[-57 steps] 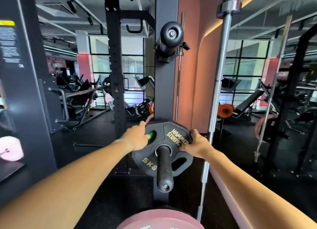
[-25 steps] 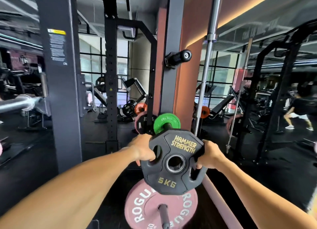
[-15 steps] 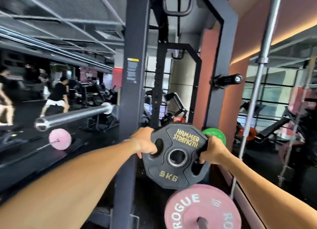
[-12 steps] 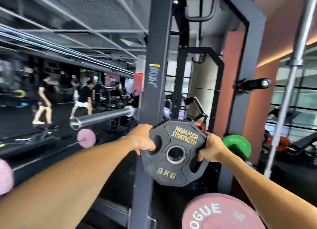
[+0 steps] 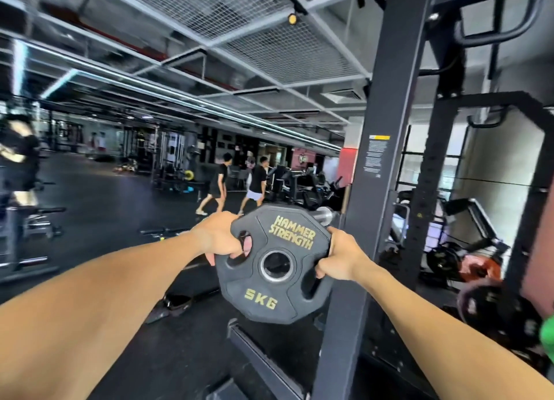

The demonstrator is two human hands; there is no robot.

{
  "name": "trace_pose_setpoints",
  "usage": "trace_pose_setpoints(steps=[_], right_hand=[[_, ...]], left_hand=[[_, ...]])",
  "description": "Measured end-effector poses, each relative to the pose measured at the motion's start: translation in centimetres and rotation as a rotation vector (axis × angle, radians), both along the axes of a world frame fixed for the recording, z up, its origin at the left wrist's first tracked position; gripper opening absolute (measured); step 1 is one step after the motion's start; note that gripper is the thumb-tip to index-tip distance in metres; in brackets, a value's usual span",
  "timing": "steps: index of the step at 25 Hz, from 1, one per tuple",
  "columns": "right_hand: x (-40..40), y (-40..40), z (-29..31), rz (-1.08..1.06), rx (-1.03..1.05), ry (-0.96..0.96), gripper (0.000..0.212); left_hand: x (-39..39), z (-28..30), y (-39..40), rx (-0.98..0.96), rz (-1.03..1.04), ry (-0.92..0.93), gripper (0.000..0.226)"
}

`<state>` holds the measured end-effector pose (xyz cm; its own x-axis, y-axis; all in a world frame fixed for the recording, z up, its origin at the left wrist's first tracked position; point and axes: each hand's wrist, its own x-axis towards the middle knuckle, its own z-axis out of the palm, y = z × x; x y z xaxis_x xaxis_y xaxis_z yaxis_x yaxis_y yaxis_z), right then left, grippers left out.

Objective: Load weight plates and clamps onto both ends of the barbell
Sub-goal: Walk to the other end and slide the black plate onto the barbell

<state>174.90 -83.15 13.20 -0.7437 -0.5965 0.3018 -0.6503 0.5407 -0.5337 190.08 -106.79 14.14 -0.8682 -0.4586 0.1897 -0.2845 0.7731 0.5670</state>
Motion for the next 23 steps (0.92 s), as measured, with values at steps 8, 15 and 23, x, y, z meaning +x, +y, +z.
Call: trace_pose_setpoints(steps=[8,15,23], right_hand=[[-0.3,-10.0,-0.1,-0.045,0.060,0.043,0.051],[0.9,-16.7,0.1,-0.282,0.043,0.069,0.067],[2.0,-17.2,0.5,-0.453,0.074,0.120,0.052]], left_hand=[[-1.5,-0.6,-10.9,0.019,-0.044,0.010,0.028],[-6.3,0.0,-20.1,0.018,-0.247,-0.015,0.038],[-10.7,-1.2,-21.6,0.111,-0.436,0.033,0.040]])
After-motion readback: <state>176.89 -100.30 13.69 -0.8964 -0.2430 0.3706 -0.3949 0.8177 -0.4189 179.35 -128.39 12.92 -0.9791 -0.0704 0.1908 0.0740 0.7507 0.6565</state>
